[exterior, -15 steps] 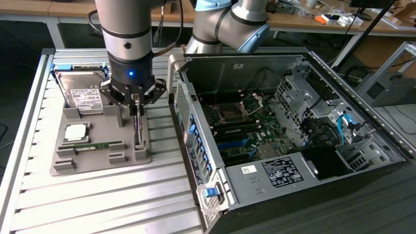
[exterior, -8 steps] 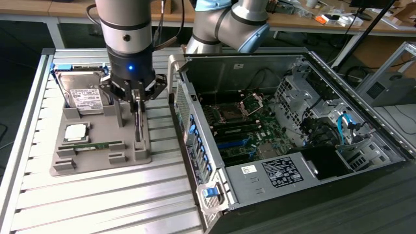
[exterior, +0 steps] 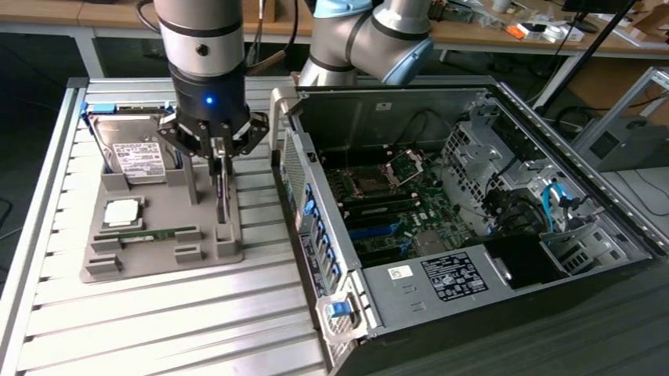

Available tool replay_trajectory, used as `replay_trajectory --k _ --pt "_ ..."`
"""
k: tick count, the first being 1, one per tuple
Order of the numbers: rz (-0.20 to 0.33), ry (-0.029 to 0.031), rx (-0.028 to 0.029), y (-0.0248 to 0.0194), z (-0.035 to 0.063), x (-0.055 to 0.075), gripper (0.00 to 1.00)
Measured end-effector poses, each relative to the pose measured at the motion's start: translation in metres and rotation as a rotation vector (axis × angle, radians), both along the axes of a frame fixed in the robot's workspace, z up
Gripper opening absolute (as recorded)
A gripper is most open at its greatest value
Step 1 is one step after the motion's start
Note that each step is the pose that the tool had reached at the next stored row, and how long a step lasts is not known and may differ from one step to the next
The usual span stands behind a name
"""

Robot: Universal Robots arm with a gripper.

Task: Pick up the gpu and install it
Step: 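Pick up the gpu and move the gpu toward the slot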

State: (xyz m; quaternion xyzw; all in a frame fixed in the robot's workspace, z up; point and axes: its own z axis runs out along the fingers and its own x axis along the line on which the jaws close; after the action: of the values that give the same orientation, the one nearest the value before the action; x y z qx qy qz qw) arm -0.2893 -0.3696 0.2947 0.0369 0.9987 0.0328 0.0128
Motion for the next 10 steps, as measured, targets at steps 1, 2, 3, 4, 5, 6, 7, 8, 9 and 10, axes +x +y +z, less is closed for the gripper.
replay_trajectory --k 1,2,3,4,5,6,7,8,9,10 --pt "0.000 0.0000 0.0001 0.0000 0.0014 0.000 0.27" --pt "0.000 0.0000 0.0001 0.0000 0.0027 0.000 0.27" --pt "0.000 0.0000 0.0001 0.0000 0.0039 0.000 0.27" --pt "0.000 0.0000 0.0002 0.0000 0.0051 0.000 0.27" --pt "0.000 0.0000 0.0002 0.0000 0.0071 0.000 0.27" --pt "0.000 -0.0001 0.0003 0.0000 0.0095 0.000 0.27" --pt "0.000 0.0000 0.0002 0.0000 0.0107 0.000 0.27" --pt "0.000 0.0000 0.0003 0.0000 0.0123 0.000 0.27" --pt "0.000 -0.0001 0.0003 0.0000 0.0140 0.000 0.27" --pt "0.000 -0.0001 0.0003 0.0000 0.0155 0.000 0.27"
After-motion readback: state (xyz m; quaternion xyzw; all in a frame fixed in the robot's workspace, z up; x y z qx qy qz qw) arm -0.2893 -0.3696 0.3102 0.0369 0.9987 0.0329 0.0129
